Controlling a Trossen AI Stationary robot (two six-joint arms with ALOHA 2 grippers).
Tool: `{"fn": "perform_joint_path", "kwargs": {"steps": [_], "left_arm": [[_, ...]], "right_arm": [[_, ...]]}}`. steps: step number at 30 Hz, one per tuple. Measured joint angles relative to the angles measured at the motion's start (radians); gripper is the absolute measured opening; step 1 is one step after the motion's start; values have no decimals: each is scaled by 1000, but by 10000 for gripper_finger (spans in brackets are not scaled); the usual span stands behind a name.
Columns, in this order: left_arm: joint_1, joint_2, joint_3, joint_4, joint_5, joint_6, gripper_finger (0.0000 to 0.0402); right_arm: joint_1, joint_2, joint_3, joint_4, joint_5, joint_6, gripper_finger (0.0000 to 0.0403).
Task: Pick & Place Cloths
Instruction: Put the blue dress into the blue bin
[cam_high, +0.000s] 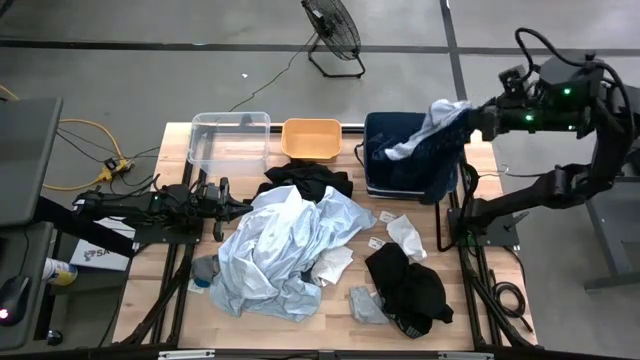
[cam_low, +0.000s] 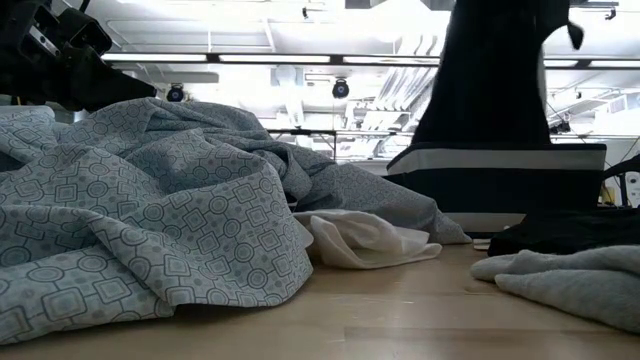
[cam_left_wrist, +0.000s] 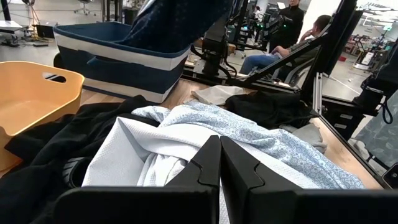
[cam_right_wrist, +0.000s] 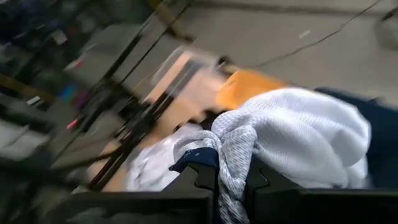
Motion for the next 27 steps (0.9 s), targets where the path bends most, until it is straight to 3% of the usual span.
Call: {"fn": "perform_joint_path", "kwargs": {"steps": [6,10,20,27], "left_arm": [[0,0,0,0,0,0,0],[0,0,0,0,0,0,0],[0,0,0,0,0,0,0],[0,0,0,0,0,0,0]], "right_arm": [[0,50,0,2,259,-60,8],[0,116,-1,3,362,-100,8],[-48,269,-21,4,328,-101,8],[-123,296,-203,3,196,-39,8]]}}
